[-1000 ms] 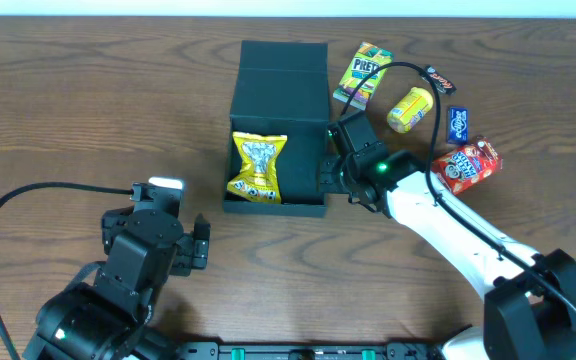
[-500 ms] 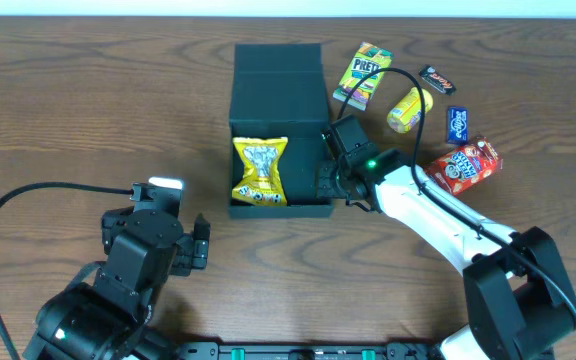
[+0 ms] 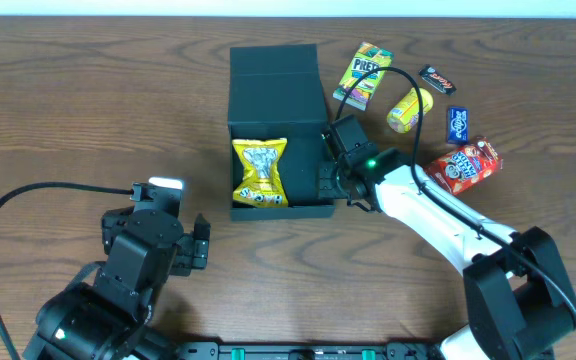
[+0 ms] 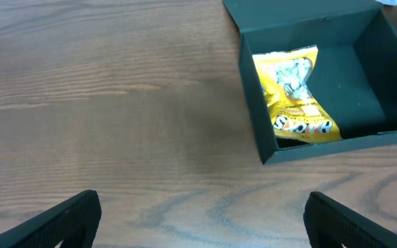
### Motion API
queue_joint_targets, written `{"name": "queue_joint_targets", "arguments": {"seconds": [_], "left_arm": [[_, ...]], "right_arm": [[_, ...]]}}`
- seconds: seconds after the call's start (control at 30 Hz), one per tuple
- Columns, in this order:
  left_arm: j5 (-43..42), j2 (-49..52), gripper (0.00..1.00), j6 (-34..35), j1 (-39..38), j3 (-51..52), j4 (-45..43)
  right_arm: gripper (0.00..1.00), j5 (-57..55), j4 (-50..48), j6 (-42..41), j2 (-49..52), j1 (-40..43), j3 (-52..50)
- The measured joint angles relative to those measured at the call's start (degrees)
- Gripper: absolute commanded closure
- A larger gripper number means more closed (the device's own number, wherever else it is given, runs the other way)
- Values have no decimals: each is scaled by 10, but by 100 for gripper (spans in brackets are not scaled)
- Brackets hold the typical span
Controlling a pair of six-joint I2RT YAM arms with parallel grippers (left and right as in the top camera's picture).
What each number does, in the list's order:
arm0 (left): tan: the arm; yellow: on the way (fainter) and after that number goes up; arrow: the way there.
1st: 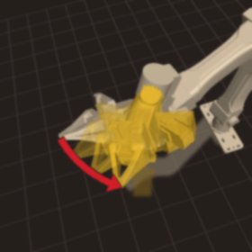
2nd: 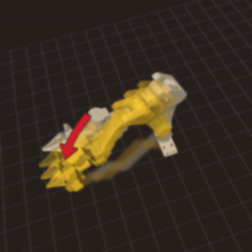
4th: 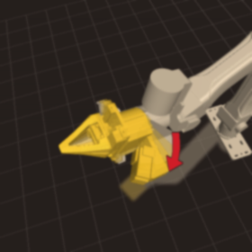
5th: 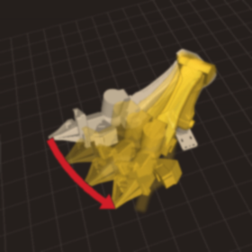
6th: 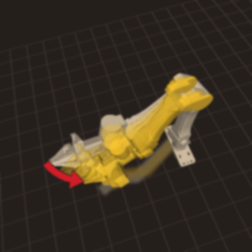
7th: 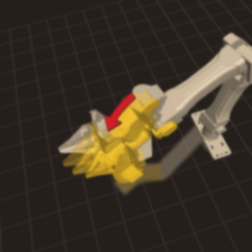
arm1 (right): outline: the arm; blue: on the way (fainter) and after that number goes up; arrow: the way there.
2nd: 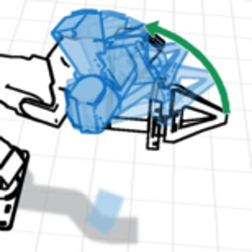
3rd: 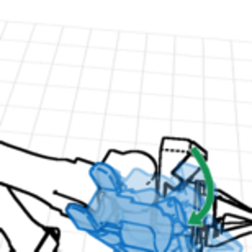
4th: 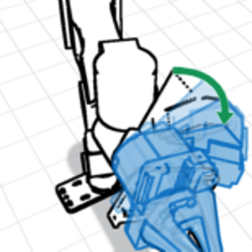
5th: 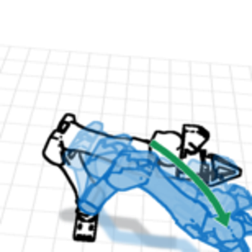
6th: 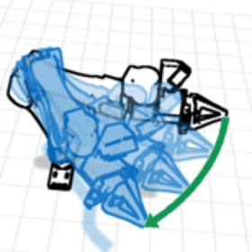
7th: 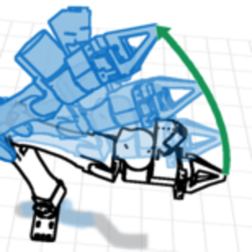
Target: Pack container
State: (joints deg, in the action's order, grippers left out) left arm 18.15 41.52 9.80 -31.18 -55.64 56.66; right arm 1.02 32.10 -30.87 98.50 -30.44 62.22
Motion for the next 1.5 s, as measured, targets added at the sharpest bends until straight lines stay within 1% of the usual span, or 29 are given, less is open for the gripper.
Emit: {"name": "queue_joint_targets", "arguments": {"seconds": [0.4, 0.57, 0.63, 0.7, 0.73, 0.77, 0.87, 0.9, 0.93, 1.1, 1.2, 1.5], "left_arm": [[0, 0, 5, 0, 0, 0, 0], [0, 0, 5, 0, 0, 0, 0], [0, 0, 5, 0, 0, 0, 0], [0, 0, 5, 0, 0, 0, 0], [0, 0, 5, 0, 0, 0, 0], [0, 0, 5, 0, 0, 0, 0], [0, 0, 5, 0, 0, 0, 0], [0, 0, 5, 0, 0, 0, 0], [0, 0, 5, 0, 0, 0, 0], [0, 0, 5, 0, 0, 0, 0], [0, 0, 5, 0, 0, 0, 0], [0, 0, 5, 0, 0, 0, 0]], "right_arm": [[99, -11, 52, -5, 0, 11, 16], [97, -26, 73, -7, 0, 16, 25], [69, -26, 74, -12, 0, 17, 25], [55, -29, 75, -18, 0, 17, 26], [50, -29, 75, -19, 0, 17, 26], [48, -30, 76, -18, 0, 17, 27], [29, -29, 81, -21, 0, 17, 39], [14, -29, 84, -23, 0, 18, 47], [1, -29, 86, -25, 0, 19, 54], [1, -29, 87, -24, -26, 25, 113], [1, -29, 60, -22, -50, 34, 133], [1, -42, -20, -7, -63, 47, 138]]}}
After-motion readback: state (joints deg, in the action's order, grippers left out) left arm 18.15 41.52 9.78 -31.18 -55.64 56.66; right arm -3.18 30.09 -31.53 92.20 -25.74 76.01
